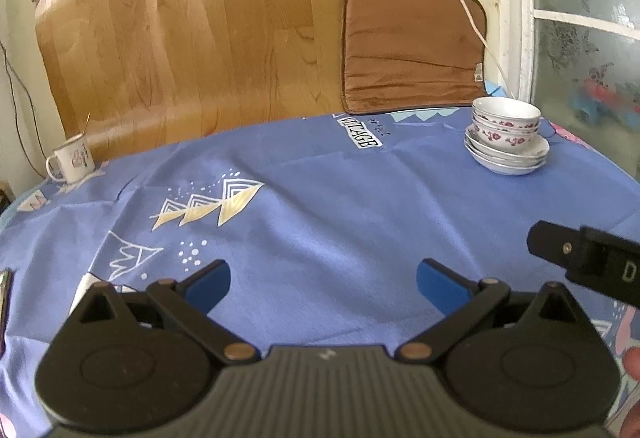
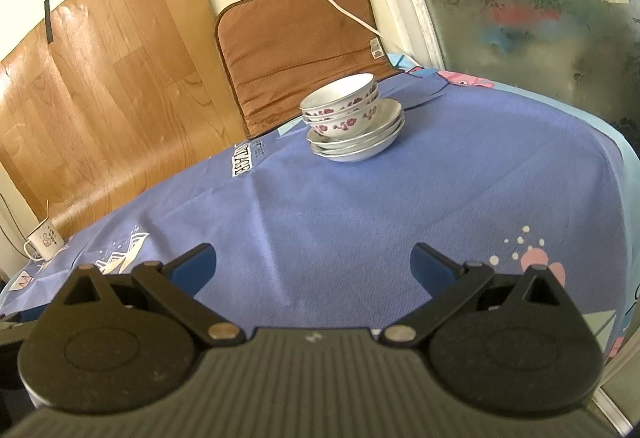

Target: Organize plates and bowls

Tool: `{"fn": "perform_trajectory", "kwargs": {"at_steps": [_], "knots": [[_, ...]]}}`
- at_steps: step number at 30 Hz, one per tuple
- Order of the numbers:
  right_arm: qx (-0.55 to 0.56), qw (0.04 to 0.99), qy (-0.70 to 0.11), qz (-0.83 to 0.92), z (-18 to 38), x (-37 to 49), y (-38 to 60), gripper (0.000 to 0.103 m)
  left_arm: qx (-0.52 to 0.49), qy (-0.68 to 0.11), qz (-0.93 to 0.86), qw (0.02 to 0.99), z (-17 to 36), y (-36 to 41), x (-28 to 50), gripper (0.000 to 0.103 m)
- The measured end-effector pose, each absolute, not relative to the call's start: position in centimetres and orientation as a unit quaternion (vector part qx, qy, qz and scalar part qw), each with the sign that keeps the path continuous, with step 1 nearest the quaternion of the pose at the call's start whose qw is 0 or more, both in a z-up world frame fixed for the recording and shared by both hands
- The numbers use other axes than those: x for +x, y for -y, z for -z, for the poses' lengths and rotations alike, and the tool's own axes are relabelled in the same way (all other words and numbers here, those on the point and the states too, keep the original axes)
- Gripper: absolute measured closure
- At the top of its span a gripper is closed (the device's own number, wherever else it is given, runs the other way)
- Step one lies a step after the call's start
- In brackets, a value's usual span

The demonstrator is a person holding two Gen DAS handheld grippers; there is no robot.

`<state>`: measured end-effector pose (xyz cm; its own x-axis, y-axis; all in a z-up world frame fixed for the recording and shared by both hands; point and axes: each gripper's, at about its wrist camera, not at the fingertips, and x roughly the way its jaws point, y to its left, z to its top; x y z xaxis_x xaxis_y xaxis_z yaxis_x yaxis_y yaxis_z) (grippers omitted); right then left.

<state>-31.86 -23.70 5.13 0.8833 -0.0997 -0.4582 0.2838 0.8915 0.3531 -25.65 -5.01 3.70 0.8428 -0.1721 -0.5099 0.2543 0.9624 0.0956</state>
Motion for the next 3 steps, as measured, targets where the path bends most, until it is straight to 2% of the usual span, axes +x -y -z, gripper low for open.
{"fn": "perform_trajectory", "kwargs": {"at_steps": [3], "knots": [[0.209,0.948,-0.219,0.102,-5.07,-31.8,23.61,0.0,0.083,-0.255,0.12,0.956,-3.71,5.2,-25.76,0.0]]}}
